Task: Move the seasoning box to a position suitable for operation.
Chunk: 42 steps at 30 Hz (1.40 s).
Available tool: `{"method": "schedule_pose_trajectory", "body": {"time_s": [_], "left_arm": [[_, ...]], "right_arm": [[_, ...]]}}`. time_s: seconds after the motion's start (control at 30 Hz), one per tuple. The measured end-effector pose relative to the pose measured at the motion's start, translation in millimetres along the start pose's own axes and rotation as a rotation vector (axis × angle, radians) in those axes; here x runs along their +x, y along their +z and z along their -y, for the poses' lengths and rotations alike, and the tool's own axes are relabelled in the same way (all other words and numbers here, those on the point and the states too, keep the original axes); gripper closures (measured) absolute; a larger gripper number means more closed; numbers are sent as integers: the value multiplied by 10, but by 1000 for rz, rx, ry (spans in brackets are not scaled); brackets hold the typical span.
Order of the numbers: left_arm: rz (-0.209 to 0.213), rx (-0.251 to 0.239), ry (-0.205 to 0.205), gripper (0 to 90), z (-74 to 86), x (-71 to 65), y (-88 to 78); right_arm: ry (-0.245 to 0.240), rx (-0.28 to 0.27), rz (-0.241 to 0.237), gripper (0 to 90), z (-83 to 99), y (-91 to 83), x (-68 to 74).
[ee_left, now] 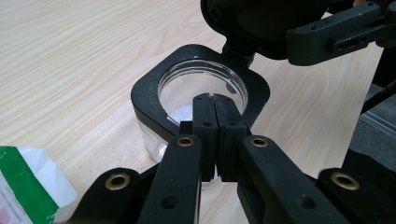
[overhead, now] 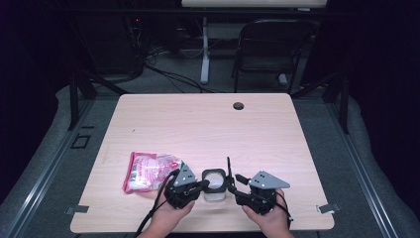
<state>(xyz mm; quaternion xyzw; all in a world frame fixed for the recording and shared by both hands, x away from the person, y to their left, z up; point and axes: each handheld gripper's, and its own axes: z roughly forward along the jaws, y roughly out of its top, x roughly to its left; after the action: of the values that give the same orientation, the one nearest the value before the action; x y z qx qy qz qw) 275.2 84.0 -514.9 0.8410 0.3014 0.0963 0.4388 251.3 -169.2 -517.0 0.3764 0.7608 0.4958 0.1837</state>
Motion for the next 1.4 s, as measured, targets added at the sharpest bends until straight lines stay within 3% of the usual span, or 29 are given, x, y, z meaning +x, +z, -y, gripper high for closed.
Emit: {"method": "schedule_pose_trajectory", "body": {"time_s": [0.4, 0.43, 0.5, 0.83, 0.97, 1.23, 1.4], "left_arm": [[7, -4, -3, 887, 6, 11, -1], [-11, -7, -2, 887, 8, 4, 1], [8, -6, -5, 887, 10, 14, -1], [28, -8, -18, 854, 6, 37, -7], [26, -44, -28, 824, 8, 53, -61], [-17, -89, -50, 733, 127, 199, -274], [-62, -86, -26, 693, 280, 345, -408]], "right_arm": [[33, 29, -15, 567, 39, -85, -84], [35, 27, -15, 570, 41, -85, -84], [36, 26, -12, 572, 43, -82, -75], [20, 29, 11, 523, 54, 45, 1], [22, 32, 16, 522, 52, 88, -10], [39, 36, 19, 605, 31, 106, -13], [47, 52, 15, 644, 37, 110, -31]]}}
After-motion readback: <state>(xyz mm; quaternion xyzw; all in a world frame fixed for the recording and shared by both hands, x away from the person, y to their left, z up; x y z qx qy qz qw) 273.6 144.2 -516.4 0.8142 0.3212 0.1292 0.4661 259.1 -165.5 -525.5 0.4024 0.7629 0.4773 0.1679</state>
